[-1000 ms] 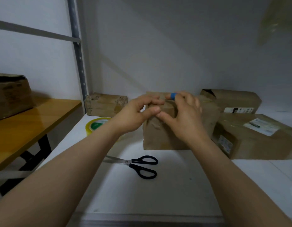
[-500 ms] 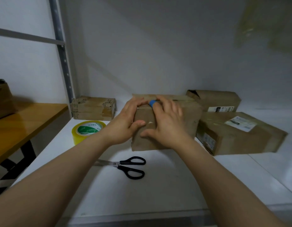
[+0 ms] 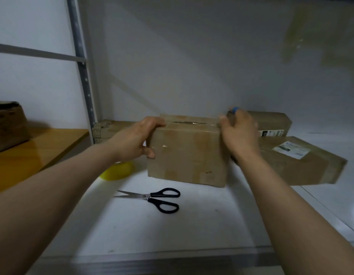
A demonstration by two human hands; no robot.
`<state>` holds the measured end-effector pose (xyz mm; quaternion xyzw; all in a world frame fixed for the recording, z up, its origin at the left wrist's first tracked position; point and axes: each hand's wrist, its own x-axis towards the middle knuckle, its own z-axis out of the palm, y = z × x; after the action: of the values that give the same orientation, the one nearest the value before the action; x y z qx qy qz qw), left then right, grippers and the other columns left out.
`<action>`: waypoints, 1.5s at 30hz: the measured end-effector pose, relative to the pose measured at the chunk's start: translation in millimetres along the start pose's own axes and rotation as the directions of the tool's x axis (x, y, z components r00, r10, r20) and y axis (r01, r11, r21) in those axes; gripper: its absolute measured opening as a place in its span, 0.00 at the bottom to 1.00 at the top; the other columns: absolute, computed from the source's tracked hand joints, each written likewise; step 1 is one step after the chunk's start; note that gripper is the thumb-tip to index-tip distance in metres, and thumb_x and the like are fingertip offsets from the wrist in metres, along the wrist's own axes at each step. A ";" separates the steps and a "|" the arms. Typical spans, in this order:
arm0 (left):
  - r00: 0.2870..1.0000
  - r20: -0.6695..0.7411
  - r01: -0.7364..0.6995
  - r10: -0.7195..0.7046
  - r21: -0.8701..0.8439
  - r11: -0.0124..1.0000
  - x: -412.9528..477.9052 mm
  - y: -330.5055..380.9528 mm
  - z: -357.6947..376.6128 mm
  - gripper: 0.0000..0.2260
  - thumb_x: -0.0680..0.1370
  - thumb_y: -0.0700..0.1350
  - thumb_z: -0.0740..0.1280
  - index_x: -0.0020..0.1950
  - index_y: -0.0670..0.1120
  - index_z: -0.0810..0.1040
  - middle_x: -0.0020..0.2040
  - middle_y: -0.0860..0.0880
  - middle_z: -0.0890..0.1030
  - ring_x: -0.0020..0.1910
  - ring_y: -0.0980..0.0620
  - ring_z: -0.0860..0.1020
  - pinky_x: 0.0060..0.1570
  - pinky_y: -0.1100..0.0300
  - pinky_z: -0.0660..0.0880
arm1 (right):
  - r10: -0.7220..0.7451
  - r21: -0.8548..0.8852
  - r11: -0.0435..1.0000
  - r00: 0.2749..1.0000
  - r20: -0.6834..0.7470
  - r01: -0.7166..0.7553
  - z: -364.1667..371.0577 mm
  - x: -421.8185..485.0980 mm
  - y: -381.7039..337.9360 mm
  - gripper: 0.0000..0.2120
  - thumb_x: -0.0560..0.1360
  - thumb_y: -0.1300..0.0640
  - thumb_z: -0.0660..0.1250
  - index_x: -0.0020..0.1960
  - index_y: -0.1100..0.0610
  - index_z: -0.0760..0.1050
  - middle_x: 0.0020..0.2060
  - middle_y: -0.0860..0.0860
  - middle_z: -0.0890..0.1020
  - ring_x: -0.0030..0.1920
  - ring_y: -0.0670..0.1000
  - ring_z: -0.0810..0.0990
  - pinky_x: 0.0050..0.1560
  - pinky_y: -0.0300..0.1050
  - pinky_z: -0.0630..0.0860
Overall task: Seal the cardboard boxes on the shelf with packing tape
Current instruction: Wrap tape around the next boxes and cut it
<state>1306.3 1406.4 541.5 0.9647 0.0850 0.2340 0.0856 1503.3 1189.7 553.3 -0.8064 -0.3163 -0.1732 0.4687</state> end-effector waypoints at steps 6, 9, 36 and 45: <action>0.956 0.189 0.292 -0.225 -0.515 0.806 3.2 -7.0 -17.0 0.29 0.75 0.40 0.75 0.69 0.61 0.69 0.67 0.50 0.70 0.61 0.48 0.77 0.56 0.57 0.80 | 0.146 0.418 0.863 0.932 0.332 -0.284 9.0 4.5 8.0 0.21 0.79 0.43 0.61 0.51 0.60 0.80 0.48 0.57 0.85 0.50 0.57 0.82 0.59 0.58 0.76; 0.960 0.144 0.276 -0.239 -0.613 0.740 -0.7 -8.6 -9.4 0.29 0.76 0.39 0.74 0.71 0.61 0.71 0.63 0.56 0.74 0.58 0.55 0.77 0.54 0.60 0.80 | 0.103 0.536 0.777 0.907 0.408 -0.329 5.8 3.8 7.4 0.17 0.83 0.51 0.60 0.60 0.63 0.76 0.59 0.56 0.80 0.55 0.48 0.82 0.61 0.45 0.74; 0.921 0.148 0.359 -0.359 0.030 0.933 13.5 -2.1 -18.3 0.40 0.72 0.48 0.78 0.77 0.63 0.58 0.71 0.45 0.70 0.65 0.43 0.74 0.62 0.54 0.72 | -0.013 0.575 0.770 0.895 0.447 -0.276 5.3 -1.2 22.0 0.18 0.84 0.58 0.61 0.74 0.51 0.71 0.68 0.49 0.78 0.69 0.46 0.75 0.75 0.48 0.67; 1.000 -0.002 0.022 -0.022 0.286 0.958 32.6 59.4 19.3 0.42 0.72 0.61 0.74 0.80 0.64 0.56 0.82 0.53 0.57 0.80 0.51 0.57 0.75 0.52 0.52 | 0.014 0.632 0.718 0.912 0.409 -0.294 5.0 -6.1 25.5 0.17 0.84 0.61 0.59 0.71 0.51 0.73 0.63 0.51 0.81 0.64 0.47 0.79 0.71 0.47 0.72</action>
<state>1351.2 1352.9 551.1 0.9661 0.1285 0.2178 -0.0521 1515.8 1182.6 530.7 -0.6195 -0.3715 0.1527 0.6744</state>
